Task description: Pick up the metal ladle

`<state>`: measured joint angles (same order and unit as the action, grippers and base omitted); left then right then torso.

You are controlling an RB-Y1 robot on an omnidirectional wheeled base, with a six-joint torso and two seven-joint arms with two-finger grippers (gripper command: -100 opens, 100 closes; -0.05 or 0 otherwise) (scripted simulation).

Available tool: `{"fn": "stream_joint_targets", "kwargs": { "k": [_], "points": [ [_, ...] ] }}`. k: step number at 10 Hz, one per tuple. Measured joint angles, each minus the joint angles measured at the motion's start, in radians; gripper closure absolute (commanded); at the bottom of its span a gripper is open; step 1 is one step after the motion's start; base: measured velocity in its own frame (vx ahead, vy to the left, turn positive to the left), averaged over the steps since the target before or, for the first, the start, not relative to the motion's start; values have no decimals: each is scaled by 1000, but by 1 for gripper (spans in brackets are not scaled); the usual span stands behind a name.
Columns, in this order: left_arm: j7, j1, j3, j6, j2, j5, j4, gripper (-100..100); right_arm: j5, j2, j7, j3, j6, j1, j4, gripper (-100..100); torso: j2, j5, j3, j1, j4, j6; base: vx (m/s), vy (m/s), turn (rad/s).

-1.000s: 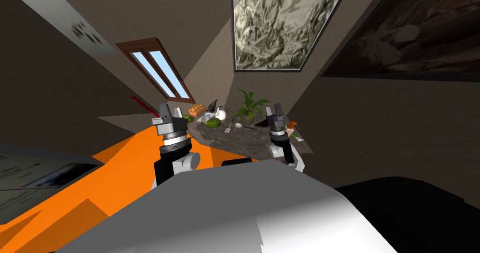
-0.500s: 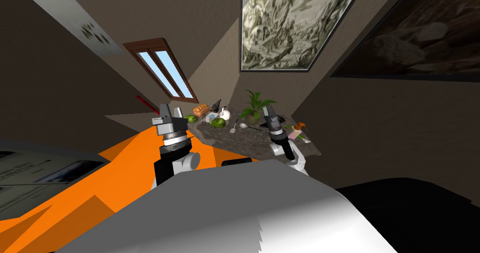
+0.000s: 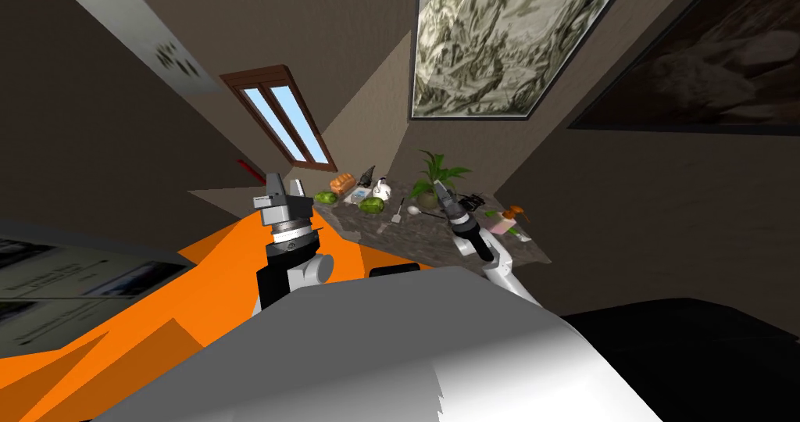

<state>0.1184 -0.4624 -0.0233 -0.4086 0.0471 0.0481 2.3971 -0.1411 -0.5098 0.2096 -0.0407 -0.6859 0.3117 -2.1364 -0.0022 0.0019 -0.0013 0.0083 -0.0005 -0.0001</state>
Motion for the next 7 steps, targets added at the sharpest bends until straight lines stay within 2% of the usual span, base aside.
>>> {"fn": "stream_joint_targets", "kwargs": {
  "k": [3, 7],
  "points": [
    [0, 0, 0, 0, 0, 0, 0, 0, -35, -83, 68, -18, -12, -27, 34, -100, 0, 0, 0, 0, 0, 0, 31, 112, 44],
    [0, 0, 0, 0, 0, 0, 0, 0, -71, -188, 143, -39, -29, -57, 85, -100, 2, -1, 1, -4, 0, 0, 16, 70, 58]
  ]
}}
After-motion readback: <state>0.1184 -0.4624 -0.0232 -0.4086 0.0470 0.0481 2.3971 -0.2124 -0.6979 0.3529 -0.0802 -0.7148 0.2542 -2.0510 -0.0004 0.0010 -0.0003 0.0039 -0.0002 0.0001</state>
